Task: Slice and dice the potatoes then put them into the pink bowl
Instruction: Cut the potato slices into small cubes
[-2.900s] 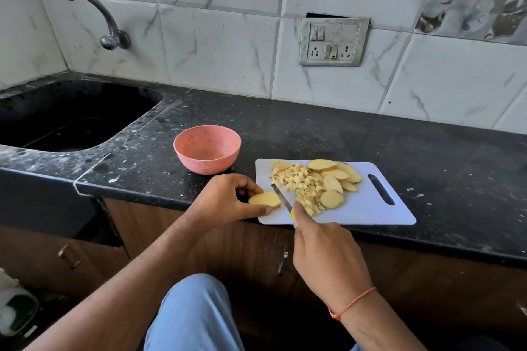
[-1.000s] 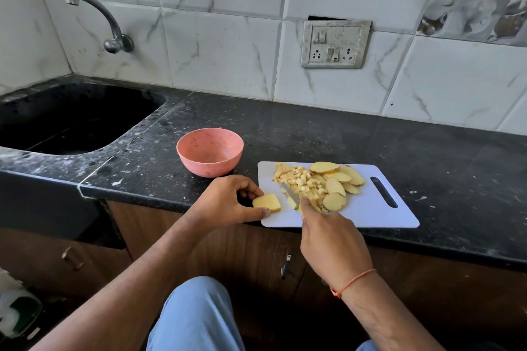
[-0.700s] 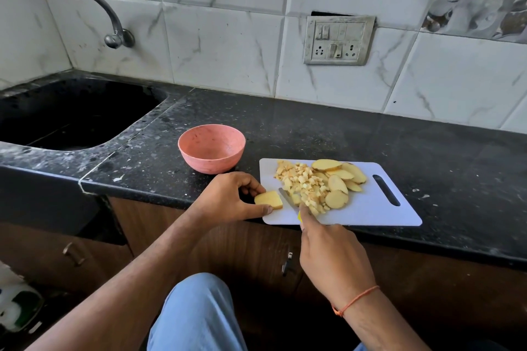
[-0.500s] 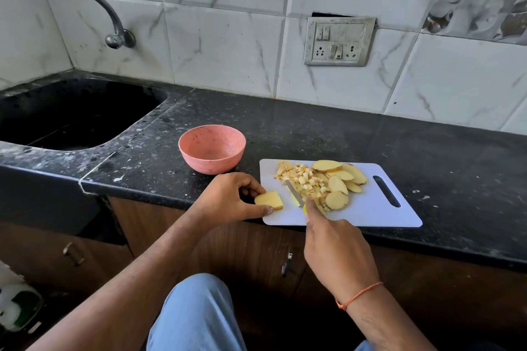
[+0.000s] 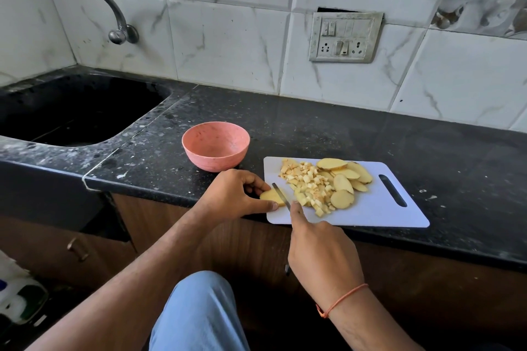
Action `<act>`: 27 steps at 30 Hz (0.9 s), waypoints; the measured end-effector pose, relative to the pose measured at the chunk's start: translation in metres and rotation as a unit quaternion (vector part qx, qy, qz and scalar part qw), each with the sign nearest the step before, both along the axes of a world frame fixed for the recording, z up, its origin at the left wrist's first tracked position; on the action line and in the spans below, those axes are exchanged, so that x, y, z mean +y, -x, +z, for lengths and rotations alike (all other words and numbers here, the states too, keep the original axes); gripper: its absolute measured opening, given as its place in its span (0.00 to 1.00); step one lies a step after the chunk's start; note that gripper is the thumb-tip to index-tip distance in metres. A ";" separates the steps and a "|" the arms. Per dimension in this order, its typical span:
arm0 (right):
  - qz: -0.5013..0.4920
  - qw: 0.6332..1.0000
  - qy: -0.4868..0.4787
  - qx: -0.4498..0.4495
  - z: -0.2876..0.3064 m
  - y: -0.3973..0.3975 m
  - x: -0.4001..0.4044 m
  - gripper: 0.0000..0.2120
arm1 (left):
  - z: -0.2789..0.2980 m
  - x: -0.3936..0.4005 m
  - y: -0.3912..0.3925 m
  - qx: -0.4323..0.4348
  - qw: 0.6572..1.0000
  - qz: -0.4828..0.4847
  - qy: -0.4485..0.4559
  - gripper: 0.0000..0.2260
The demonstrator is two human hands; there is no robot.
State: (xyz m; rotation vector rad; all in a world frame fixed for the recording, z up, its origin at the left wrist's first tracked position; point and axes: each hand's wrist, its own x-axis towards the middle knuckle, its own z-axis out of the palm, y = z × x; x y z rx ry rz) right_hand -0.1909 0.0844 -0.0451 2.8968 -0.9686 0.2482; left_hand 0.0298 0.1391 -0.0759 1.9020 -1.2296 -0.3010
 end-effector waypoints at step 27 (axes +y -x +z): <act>0.002 0.999 -0.050 -0.006 0.000 0.057 -0.007 0.30 | -0.003 0.000 0.000 -0.026 1.000 -0.003 0.003 0.20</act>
